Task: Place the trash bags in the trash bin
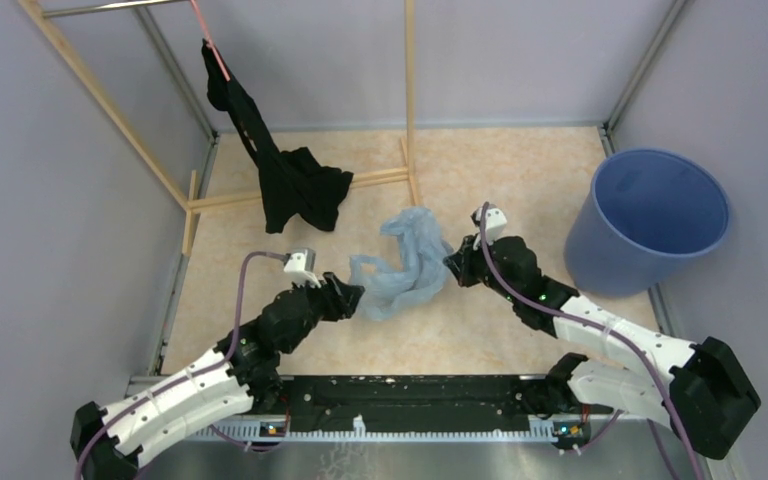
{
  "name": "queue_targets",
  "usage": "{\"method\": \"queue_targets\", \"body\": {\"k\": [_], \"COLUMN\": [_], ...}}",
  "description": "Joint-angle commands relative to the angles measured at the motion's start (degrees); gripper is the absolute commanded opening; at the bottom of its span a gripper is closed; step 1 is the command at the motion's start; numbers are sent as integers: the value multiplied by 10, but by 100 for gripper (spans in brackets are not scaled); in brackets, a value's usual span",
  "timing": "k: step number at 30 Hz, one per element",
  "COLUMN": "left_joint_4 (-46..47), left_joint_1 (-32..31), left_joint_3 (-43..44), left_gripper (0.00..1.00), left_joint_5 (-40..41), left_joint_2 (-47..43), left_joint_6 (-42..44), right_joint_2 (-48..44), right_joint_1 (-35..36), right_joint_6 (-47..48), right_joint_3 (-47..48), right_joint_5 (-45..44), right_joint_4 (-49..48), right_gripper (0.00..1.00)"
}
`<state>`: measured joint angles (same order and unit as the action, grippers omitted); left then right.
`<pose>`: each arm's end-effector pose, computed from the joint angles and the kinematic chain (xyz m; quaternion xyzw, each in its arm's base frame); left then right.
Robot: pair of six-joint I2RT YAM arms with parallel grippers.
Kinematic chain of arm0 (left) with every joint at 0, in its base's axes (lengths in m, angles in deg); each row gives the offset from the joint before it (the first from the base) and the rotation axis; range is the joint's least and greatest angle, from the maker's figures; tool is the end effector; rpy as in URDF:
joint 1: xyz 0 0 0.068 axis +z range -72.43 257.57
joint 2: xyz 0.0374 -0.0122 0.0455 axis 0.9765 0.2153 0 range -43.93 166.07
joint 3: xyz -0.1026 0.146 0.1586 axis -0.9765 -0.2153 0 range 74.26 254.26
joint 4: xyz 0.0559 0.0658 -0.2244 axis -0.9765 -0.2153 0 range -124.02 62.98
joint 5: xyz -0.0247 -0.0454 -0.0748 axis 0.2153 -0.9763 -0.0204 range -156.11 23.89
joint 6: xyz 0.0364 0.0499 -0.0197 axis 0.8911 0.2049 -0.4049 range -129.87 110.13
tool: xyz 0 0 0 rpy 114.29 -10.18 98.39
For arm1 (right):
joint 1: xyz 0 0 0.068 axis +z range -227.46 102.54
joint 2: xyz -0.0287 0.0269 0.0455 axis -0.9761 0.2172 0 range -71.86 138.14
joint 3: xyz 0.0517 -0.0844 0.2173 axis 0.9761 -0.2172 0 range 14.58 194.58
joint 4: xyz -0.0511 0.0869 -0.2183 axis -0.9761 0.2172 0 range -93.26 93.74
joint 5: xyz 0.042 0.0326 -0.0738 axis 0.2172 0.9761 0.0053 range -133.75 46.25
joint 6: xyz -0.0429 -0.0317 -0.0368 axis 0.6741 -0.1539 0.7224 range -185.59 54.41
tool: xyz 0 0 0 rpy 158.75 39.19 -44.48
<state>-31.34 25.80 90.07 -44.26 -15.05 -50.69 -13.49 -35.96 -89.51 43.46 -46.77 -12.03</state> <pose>0.1172 -0.1184 0.1959 -0.0363 0.7984 -0.3147 0.5121 0.1815 0.1568 0.2070 -0.1108 0.8151 0.2888 0.4899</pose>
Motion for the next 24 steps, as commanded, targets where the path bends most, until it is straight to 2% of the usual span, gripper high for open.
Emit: {"method": "queue_targets", "body": {"k": [1,3,4,5,9,14,19,24], "left_joint_4": [-58,-99,-124,-147,-198,-182,-252,-260], "left_joint_1": [1,1,1,1,5,13,30,44], "left_joint_3": [54,81,102,123,209,292,370,405], "left_gripper": [72,90,97,98,98,98,98,98], "left_joint_5": [-42,-50,-49,-45,-55,-133,-102,-143], "left_joint_2": [-6,-6,-3,0,39,122,231,311], "left_joint_6": [-9,-6,-1,4,29,68,104,165], "right_joint_2": [-19,-11,-7,-3,-10,-19,-30,-36], "right_joint_1": [2,2,1,2,2,2,1,1], "right_joint_6": [64,97,110,119,125,115,103,107], "right_joint_3": [37,53,60,66,65,58,60,56], "right_joint_5": [-21,9,23,26,50,87,103,103], "right_joint_4": [35,52,61,68,75,64,64,69], "right_gripper": [0,0,0,0,0,0,0,0]}}
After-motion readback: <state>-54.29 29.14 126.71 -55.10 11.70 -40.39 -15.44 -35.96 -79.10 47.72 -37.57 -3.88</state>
